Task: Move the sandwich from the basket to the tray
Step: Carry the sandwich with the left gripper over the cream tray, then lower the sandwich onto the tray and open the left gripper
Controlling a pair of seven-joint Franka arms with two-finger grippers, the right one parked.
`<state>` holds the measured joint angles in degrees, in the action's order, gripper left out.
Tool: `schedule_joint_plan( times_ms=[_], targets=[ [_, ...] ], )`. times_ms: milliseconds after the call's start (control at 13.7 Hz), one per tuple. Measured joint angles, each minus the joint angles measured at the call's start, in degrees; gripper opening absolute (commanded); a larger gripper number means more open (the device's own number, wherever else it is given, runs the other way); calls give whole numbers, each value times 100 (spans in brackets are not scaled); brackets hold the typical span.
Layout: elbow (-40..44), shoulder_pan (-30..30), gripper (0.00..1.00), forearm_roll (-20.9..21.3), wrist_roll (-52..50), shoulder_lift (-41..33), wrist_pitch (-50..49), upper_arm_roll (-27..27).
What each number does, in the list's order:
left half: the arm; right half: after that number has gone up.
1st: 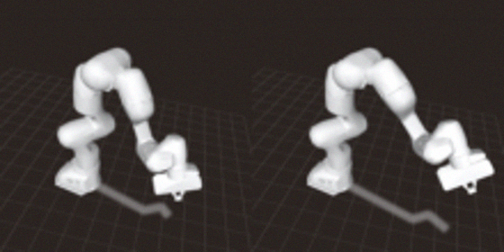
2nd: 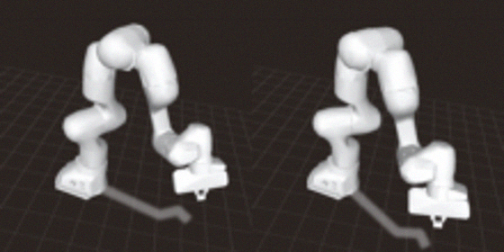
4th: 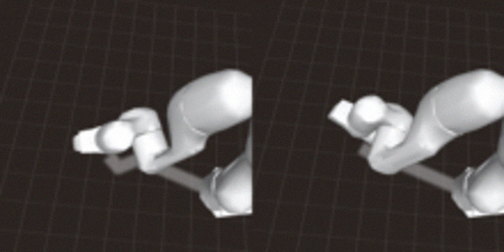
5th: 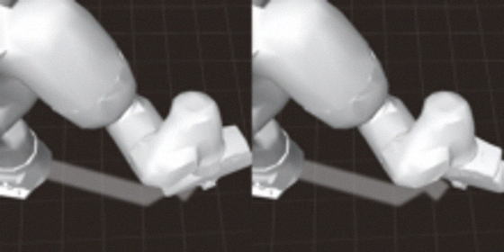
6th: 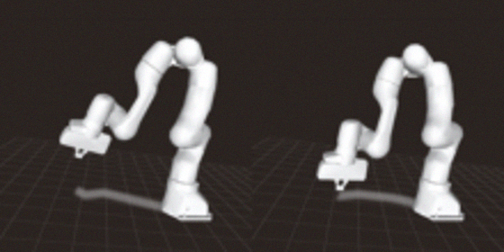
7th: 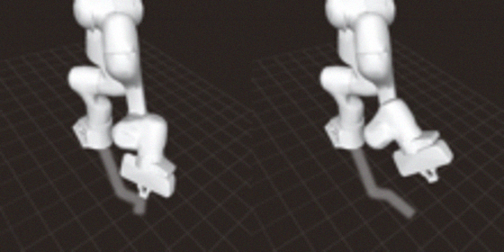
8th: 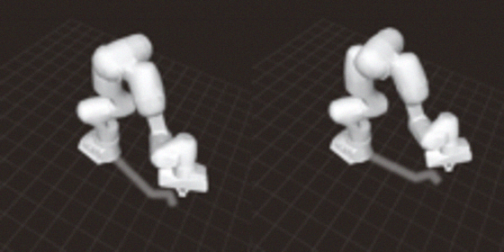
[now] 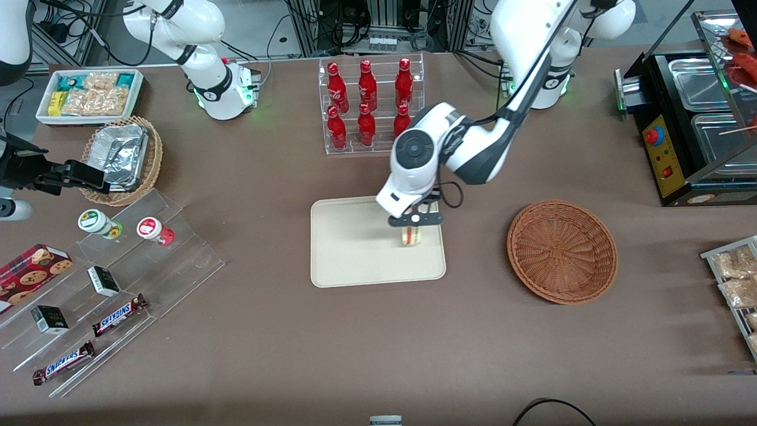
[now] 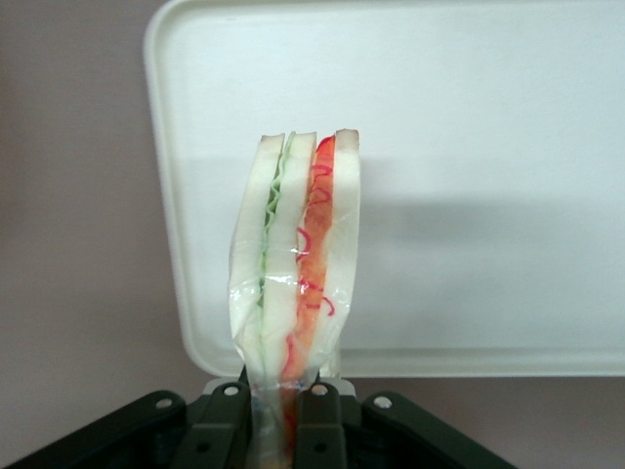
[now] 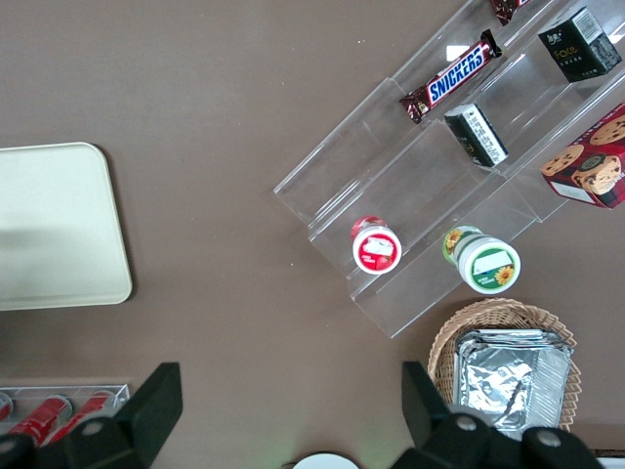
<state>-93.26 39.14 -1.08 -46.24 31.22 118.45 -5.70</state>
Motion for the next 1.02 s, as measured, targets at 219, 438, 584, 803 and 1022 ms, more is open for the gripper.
schedule_joint_plan(
  times_ms=[219,438,584,803,1022],
  targets=[
    [828,194,0,-34,-274,638,-150,0],
    [1764,316,0,-97,-444,1240,-498,0],
    [2386,381,0,-97,-552,1623,-844,0],
    [2925,439,0,-97,-595,2009,-1081,0],
    [3038,450,0,-97,-596,2166,-1090,4]
  ],
)
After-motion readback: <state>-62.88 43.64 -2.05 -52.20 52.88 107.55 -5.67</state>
